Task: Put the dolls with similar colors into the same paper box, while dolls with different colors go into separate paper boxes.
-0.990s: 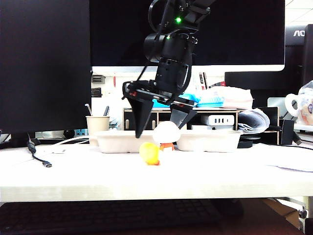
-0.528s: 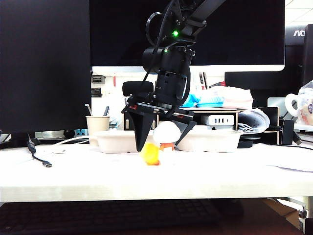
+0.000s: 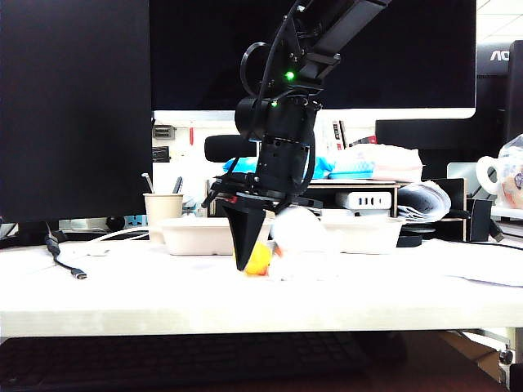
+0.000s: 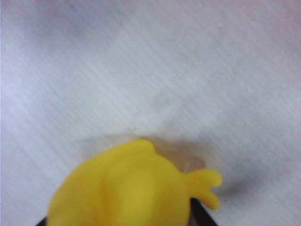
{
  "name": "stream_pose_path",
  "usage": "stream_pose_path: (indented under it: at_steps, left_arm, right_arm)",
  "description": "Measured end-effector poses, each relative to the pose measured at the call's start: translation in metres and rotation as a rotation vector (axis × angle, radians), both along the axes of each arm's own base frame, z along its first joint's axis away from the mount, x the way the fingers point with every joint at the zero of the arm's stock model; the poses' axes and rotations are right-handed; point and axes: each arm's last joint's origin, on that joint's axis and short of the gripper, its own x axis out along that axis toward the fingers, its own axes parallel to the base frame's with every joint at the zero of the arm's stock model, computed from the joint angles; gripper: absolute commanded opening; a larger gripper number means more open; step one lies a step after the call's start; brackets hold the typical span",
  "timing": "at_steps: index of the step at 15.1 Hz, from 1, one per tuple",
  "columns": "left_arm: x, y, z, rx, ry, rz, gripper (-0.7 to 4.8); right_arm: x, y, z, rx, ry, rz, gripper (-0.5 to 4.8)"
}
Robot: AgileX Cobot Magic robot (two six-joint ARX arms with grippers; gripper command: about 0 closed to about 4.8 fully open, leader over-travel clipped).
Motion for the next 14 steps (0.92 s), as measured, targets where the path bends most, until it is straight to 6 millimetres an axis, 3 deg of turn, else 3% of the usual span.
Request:
stream_pose_path:
  at_steps: [1,2,4,7,9,14]
  left_arm:
    - [0.0,0.0,0.0,0.0,0.0,0.0,-0.05]
    - [0.0,0.0,0.0,0.0,0.0,0.0,-0.05]
    - [0.0,0.0,0.0,0.0,0.0,0.0,-0.05]
    - [0.0,0.0,0.0,0.0,0.0,0.0,-0.05]
    - [0.0,0.0,0.0,0.0,0.0,0.0,-0.05]
    - [0.0,0.0,0.0,0.0,0.0,0.0,-0.05]
  right_arm:
    - [0.0004,0.0003,0.0001,0.003,-0.005,0.0,2.49]
    - [0.0013,0.0009,0.0003,0.009,-0.014,0.0,2.49]
    - [0.0019,0.0013,0.0005,0.014,-0.02,0.0,1.97]
    - [0.0028,0.0018,0.0008,0.02,-0.03,0.0,1.97]
    - [0.0033,0.0022,0.0009,0.023,-0.036,0.0,1.49]
    - [0.0033,0.0022,0.0008,0.023,-0.036,0.001,1.48]
